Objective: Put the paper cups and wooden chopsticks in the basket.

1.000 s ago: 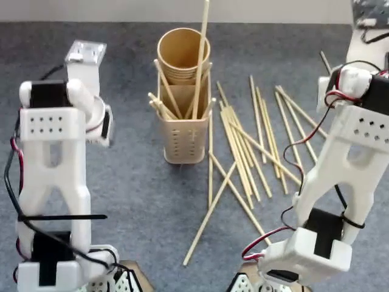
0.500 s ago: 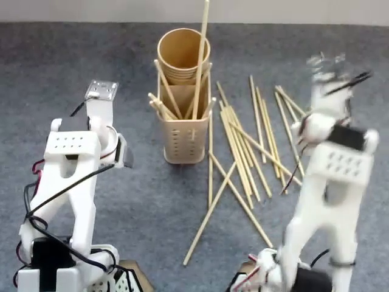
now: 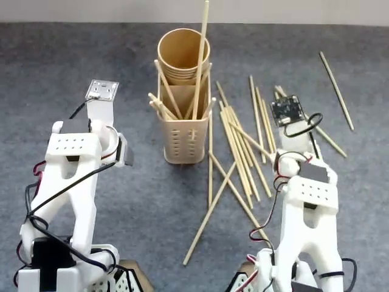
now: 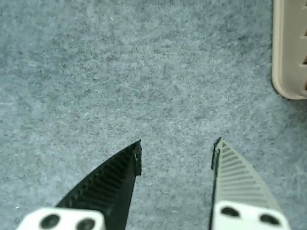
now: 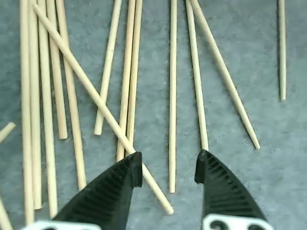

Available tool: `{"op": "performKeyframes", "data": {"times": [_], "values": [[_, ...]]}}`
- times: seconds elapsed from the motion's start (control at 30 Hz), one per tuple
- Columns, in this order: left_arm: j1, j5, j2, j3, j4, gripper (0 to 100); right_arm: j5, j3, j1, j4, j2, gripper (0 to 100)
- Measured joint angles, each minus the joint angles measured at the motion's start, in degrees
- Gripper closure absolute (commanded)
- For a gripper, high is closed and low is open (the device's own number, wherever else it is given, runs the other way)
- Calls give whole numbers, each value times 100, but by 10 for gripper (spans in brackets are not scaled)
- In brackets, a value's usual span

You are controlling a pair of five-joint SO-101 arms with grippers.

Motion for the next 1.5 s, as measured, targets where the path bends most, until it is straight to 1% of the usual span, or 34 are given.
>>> {"op": "performKeyframes", "data": {"times": [0.13, 0.27, 0.47, 0.57, 0.67, 0.7, 0.8, 0.93, 1.03, 1.17, 1.33, 1.5], "values": [[0, 0, 0, 0, 0, 748, -97, -800, 325, -88, 598, 814], [0, 0, 0, 0, 0, 748, -202, -2347, 563, 220, 2207, 814], [0, 0, 0, 88, -9, 748, -229, -5029, 484, 448, 4923, 802], [0, 0, 0, 255, -193, 748, -229, -6242, 448, 695, 6066, 700], [0, 0, 0, 316, -325, 748, 0, -7288, 448, 1213, 7007, 594], [18, 0, 0, 316, -343, 748, 123, -7613, 448, 1371, 7288, 580], [105, 0, 0, 316, -360, 748, 501, -8519, 475, 1741, 8132, 580], [158, 0, 0, 352, -360, 748, 668, -9556, 598, 2004, 8985, 580], [158, 0, 0, 352, -360, 748, 677, -10286, 615, 2409, 9468, 580], [158, 0, 0, 352, -360, 748, 677, -11244, 624, 3226, 9890, 580], [158, 0, 0, 352, -360, 748, 651, -12132, 580, 4563, 10251, 580], [158, 0, 0, 352, -360, 748, 668, -12818, 563, 5169, 10725, 580]]}}
